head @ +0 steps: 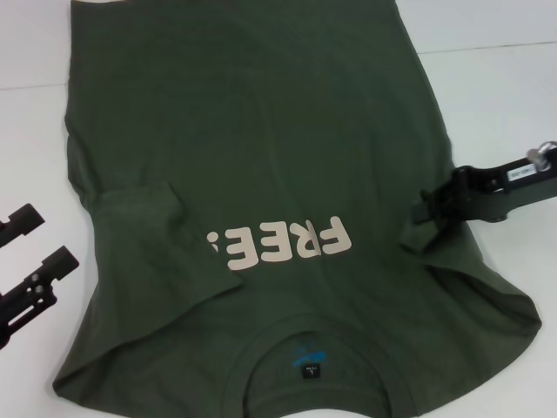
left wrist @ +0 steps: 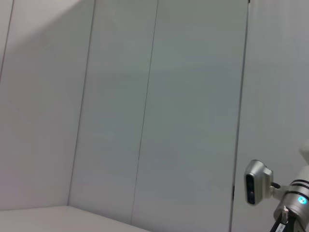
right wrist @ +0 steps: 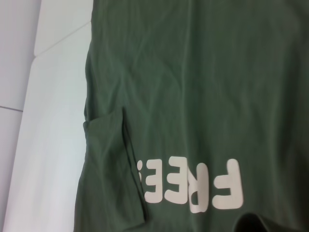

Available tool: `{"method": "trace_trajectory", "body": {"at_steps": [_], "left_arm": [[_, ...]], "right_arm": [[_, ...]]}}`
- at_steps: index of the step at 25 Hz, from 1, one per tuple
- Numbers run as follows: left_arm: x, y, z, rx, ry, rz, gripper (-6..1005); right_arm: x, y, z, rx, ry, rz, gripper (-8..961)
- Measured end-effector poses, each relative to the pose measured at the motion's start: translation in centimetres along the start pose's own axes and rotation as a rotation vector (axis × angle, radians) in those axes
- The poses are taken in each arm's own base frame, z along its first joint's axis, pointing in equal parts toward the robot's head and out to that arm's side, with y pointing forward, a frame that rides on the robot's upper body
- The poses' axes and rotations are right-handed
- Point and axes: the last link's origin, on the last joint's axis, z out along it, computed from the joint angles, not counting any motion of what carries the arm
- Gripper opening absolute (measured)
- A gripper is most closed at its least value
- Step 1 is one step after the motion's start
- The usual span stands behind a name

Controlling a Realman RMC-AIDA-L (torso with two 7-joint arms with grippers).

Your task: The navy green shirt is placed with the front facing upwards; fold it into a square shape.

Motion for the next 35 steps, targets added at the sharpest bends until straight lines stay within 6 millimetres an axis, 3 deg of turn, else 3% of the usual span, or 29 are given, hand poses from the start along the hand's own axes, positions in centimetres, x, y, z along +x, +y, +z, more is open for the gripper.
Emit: {"method": "trace_trajectory", "body": {"at_steps": [5, 12, 17, 23, 28, 35], "left_arm": [[0.0, 0.0, 0.0, 0.001, 0.001, -0.001, 662], [0.0, 0.0, 0.0, 0.002, 0.005, -0.002, 663], [0.0, 0.1, -0.3, 0.014, 0.016, -0.003, 663], [-0.1, 0.2, -0.6, 0.025, 0.016, -0.01, 662], [0.0, 0.3, -0.9, 0.038, 0.028, -0.012, 661], [0.2, 0.3, -0.8, 0.028, 0.038, -0.053, 659]], "right_arm": [[-0.1, 0.4, 1.7, -0.005, 0.029, -0.011, 14], [0.1, 0.2, 2.1, -0.005, 0.027, -0.005, 21], [0.3, 0.0, 2.5, -0.014, 0.021, 0.003, 102], [-0.1, 0.7, 2.7, -0.076, -0.023, -0.025, 336], [-0.5, 0.7, 1.5, -0.081, -0.035, -0.033, 385], [-0.6, -0.8, -2.8, -0.06, -0.108, -0.069, 449]]}}
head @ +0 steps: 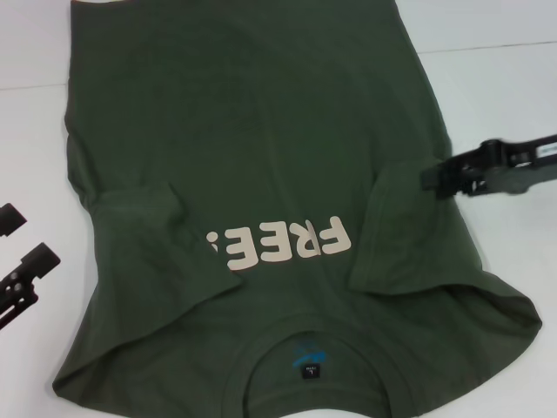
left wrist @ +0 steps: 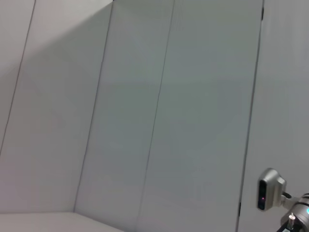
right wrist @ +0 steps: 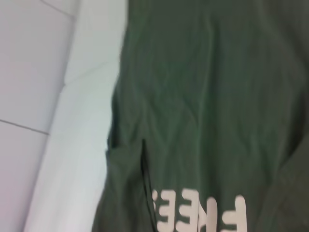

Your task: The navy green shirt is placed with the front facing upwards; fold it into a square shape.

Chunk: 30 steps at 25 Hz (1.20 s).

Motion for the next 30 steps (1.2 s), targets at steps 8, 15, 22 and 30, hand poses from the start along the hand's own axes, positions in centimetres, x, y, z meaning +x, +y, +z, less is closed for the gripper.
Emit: {"method": "trace_trajectory", "body": {"at_steps": [8, 15, 22, 30], "left_arm": [[0.8, -0.9, 0.5, -0.002, -0.015, -0.115, 657], [1.4, -1.4, 0.8, -0.005, -0.025, -0.226, 657], [1.8, -1.9, -0.1, 0.004, -0.052, -0.361, 656], [2.0, -2.9, -2.1, 0.05, -0.211, -0.699, 655]], "right_arm": [[0.6, 0.6, -3.6, -0.257, -0.413, -0.254, 535], [1.4, 1.1, -3.5, -0.34, -0.441, -0.383, 843], [4.2, 3.8, -2.4, -0.255, -0.385, -0.806, 927], [5.9, 4.1, -5.8, -0.06, -0.322, -0.973, 932]]}}
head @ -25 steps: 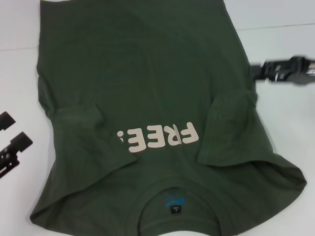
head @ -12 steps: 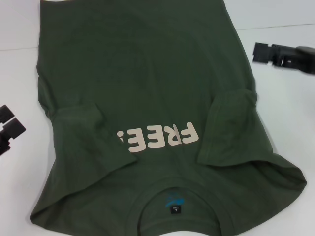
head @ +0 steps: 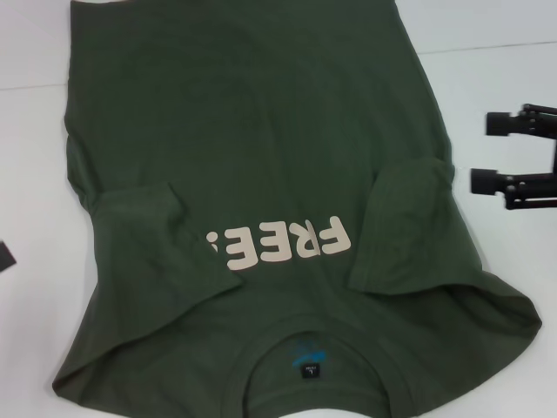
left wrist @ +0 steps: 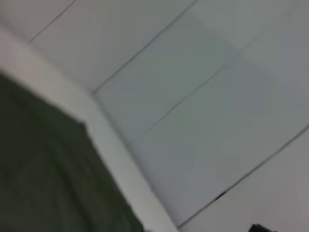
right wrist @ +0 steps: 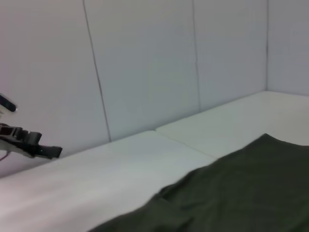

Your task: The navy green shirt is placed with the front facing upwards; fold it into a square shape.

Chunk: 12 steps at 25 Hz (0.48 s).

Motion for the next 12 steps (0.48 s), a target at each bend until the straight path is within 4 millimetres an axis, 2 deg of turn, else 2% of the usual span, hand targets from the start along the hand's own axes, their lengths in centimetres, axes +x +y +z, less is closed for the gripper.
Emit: {"method": "trace_trajectory", "body": {"at_steps": [4, 8, 12], "left_arm": [[-0.4, -0.5, -0.5, 0.078, -0.075, -0.154, 655], [-0.8, -1.3, -0.8, 0.193, -0.158, -0.334, 655], [-1.4, -2.0, -0.7, 0.282, -0.237, -0.433, 655]], "right_arm": [[0.4, 0.1, -0.4, 0.01, 0.086, 0.005, 915], [0.5, 0.0, 0.0, 0.002, 0.11, 0.008, 899], [0.1, -0.2, 0.3, -0.002, 0.11, -0.001, 890]]}}
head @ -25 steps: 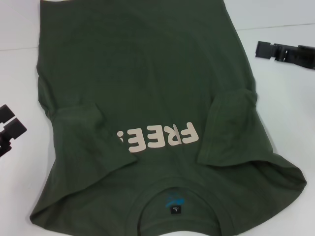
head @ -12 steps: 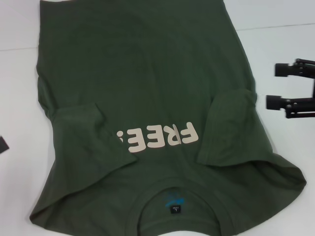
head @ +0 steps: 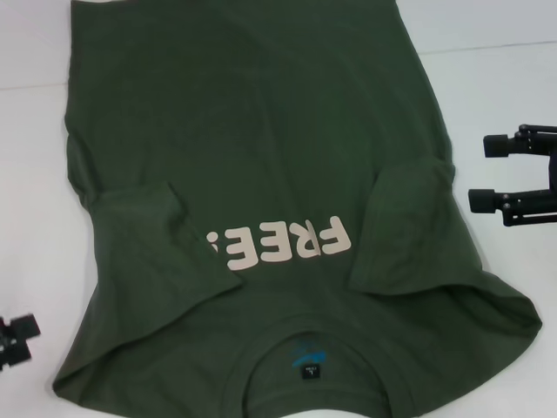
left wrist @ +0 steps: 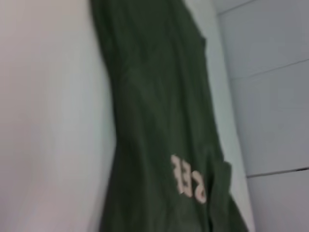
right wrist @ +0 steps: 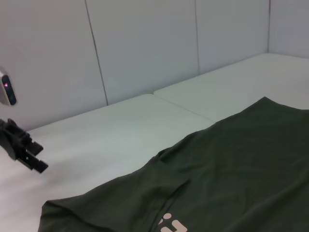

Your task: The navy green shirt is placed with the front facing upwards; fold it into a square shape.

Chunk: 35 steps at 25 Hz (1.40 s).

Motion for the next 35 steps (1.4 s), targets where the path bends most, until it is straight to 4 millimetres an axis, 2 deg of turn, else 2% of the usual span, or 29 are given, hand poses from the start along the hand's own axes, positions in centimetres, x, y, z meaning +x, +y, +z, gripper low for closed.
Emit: {"method": "trace_trajectory", "body": {"at_steps": [7, 14, 19, 35], "left_arm": [[-0.2, -0.4, 0.0, 0.058, -0.051, -0.054, 654], [-0.4, -1.2, 0.9, 0.116, -0.091, -0.088, 654], [-0.2, -1.7, 1.9, 0.132, -0.107, -0.088, 653], [0.1, -2.7, 2.9, 0.198, -0.12, -0.078, 652]], "right_arm": [[-0.4, -0.2, 0.3, -0.005, -0.006, -0.009, 890], [-0.6, -0.2, 0.5, -0.008, -0.01, -0.009, 889], [-0.5, -0.3, 0.7, -0.013, -0.017, 0.002, 889], [-0.6, -0.7, 1.0, 0.001, -0.024, 0.002, 890]]}}
